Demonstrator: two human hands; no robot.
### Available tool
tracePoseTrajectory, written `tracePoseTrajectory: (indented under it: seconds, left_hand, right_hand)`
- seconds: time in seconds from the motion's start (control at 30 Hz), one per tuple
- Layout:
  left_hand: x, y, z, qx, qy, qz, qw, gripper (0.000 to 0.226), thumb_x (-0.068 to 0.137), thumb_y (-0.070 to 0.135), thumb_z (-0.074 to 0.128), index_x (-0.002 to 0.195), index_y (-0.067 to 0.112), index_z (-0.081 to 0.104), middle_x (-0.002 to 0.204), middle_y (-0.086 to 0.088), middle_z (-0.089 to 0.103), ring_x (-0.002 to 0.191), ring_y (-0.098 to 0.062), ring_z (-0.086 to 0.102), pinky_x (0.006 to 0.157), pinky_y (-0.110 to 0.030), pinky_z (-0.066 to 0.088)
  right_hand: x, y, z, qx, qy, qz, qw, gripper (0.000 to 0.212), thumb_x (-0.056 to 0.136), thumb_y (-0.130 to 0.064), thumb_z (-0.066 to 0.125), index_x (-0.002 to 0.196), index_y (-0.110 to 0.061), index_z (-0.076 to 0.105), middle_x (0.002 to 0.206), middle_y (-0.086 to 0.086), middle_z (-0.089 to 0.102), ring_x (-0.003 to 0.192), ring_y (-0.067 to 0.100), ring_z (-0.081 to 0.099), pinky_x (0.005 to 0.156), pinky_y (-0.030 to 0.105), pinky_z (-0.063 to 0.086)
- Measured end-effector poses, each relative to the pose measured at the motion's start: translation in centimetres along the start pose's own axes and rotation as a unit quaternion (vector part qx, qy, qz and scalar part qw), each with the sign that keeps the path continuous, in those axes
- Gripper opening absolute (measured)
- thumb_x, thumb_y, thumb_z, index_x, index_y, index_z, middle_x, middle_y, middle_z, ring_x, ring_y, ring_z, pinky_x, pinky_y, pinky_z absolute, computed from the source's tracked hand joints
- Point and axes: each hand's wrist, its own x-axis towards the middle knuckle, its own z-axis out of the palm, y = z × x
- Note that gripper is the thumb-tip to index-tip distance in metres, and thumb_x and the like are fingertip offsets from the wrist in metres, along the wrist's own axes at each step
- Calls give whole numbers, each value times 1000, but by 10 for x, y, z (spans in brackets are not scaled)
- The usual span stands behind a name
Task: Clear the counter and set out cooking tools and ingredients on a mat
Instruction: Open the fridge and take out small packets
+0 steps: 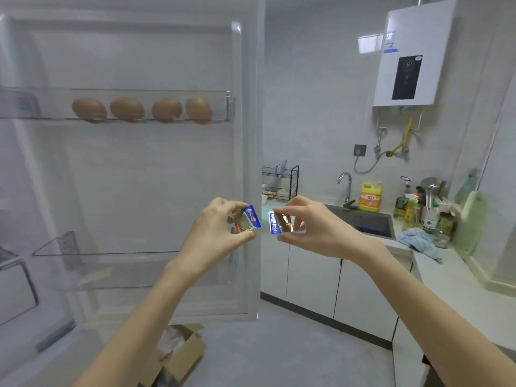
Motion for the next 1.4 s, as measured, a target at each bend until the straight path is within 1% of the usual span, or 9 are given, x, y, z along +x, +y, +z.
tracePoseTrajectory:
  seconds: [0.27, 0.43, 0.53, 0.63, 0.73, 0.93, 1.13, 1.27, 1.4]
  left_hand:
    - [-10, 66, 81, -29, -65, 2, 997, 58, 73, 34, 78, 126, 26, 57, 113, 5, 53, 96, -7, 58, 85, -25, 47]
    - [4, 78, 120, -55, -82, -15, 995, 55, 73, 31, 79, 125, 28, 59, 112, 4, 55, 95, -10, 59, 82, -23, 45]
    - [21, 81, 147, -55, -85, -18, 995, 56, 73, 30, 79, 125, 26, 60, 115, 4, 56, 97, -11, 58, 86, -30, 48]
    - [47, 77, 180, -54, -85, -12, 995, 57, 73, 30, 79, 126, 26, 59, 118, 4, 57, 98, -11, 57, 83, -27, 46]
    - [78, 68, 213, -52, -87, -7, 995, 56, 74, 31, 78, 126, 27, 58, 119, 6, 56, 98, -9, 55, 78, -22, 41]
    - [161, 31, 284, -60, -85, -32, 994, 55, 75, 32, 77, 126, 26, 58, 121, 6, 58, 99, -10, 55, 84, -27, 45]
    - [256, -8, 343, -52, -93, -58, 993, 56, 73, 32, 79, 125, 25, 59, 121, 5, 59, 98, -11, 56, 85, -29, 46]
    - [303, -27, 374, -59, -104, -71, 990, 54, 73, 31, 80, 123, 26, 60, 118, 7, 60, 96, -9, 56, 79, -24, 43]
    - [349, -53, 412, -61, -104, -90, 989, 52, 73, 31, 80, 121, 27, 62, 115, 9, 59, 95, -9, 55, 77, -21, 39]
  right_hand:
    - [-84, 69, -30, -14, 8, 81, 997, 55, 86, -34, 66, 137, -25, 48, 120, -6, 47, 83, 8, 53, 75, 20, 45]
    - [-112, 108, -36, -39, -2, 109, 993, 53, 88, -37, 63, 137, -28, 47, 122, -8, 47, 91, 7, 50, 78, 25, 47]
    - [-117, 139, -34, -36, 21, 117, 992, 55, 86, -39, 66, 136, -27, 48, 122, -8, 51, 102, 6, 48, 83, 27, 48]
    - [-111, 176, -28, -14, 44, 138, 989, 55, 84, -41, 67, 135, -29, 50, 121, -10, 54, 104, 5, 50, 82, 33, 51]
    - [-94, 214, -19, -3, 62, 151, 987, 55, 83, -40, 68, 134, -29, 52, 121, -10, 57, 104, 5, 52, 81, 34, 53]
    - [-29, 304, -2, 10, 75, 164, 983, 53, 82, -36, 70, 132, -25, 55, 117, -7, 60, 99, 6, 54, 79, 28, 50]
    - [43, 390, 17, 8, 54, 165, 985, 52, 84, -35, 68, 132, -25, 53, 118, -7, 59, 101, 5, 53, 79, 22, 44]
    - [79, 444, 35, 2, 37, 162, 986, 51, 83, -39, 67, 131, -29, 53, 119, -11, 59, 101, 2, 51, 76, 17, 35]
    - [122, 505, 60, 24, 19, 157, 987, 52, 82, -42, 67, 131, -32, 53, 118, -14, 58, 97, -2, 49, 77, 19, 39]
